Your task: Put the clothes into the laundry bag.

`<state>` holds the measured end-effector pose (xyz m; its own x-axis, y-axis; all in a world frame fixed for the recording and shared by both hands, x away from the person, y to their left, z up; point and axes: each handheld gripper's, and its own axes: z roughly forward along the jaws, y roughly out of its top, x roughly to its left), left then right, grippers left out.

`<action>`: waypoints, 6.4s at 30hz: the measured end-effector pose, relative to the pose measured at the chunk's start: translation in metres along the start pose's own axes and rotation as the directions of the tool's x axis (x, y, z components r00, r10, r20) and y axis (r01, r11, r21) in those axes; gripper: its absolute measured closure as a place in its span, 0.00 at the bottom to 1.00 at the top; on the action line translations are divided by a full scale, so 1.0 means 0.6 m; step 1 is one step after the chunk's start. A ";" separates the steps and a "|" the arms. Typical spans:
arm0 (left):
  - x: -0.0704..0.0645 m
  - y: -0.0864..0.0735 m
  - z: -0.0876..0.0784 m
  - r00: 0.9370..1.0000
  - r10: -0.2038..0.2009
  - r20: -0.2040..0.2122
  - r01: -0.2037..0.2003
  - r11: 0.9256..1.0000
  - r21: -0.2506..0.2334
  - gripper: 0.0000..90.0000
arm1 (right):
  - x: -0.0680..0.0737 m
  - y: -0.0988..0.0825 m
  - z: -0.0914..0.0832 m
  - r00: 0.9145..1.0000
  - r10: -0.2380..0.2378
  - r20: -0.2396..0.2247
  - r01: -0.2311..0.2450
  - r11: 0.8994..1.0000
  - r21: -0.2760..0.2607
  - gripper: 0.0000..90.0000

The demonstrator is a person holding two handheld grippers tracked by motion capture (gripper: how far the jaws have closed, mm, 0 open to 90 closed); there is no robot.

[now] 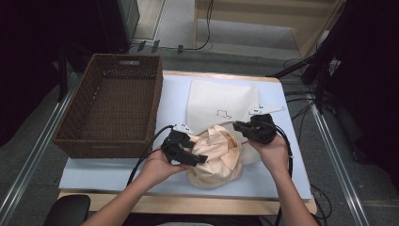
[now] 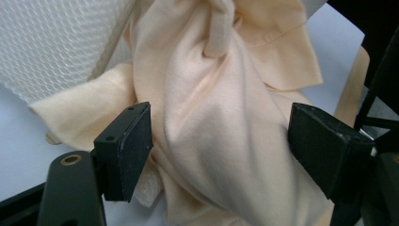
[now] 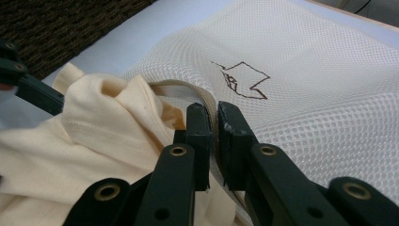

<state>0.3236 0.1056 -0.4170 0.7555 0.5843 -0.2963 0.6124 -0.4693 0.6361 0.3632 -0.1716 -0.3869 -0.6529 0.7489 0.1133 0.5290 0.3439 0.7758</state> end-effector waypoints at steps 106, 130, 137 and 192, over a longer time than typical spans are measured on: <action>0.000 0.092 -0.028 0.998 0.066 0.009 -0.065 0.997 -0.048 0.22 | 0.011 0.008 -0.011 1.000 0.004 -0.023 -0.004 1.000 -0.020 0.95; 0.034 -0.015 -0.023 0.996 -0.034 -0.085 0.031 0.999 -0.035 0.24 | 0.006 0.009 -0.012 1.000 -0.008 -0.029 0.008 1.000 -0.014 0.95; 0.054 -0.018 0.006 0.995 -0.048 -0.092 0.046 0.999 -0.020 0.32 | 0.007 0.008 -0.011 0.999 -0.011 -0.030 0.010 1.000 -0.014 0.95; -0.020 0.023 0.072 0.999 0.048 -0.022 -0.049 0.998 -0.028 0.51 | 0.015 0.002 -0.007 1.000 -0.008 -0.016 0.008 1.000 0.000 0.95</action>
<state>0.3328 0.0636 -0.4355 0.7789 0.5755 -0.2492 0.5678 -0.4787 0.6697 0.3555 -0.1667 -0.3820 -0.6656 0.7371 0.1168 0.5236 0.3497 0.7769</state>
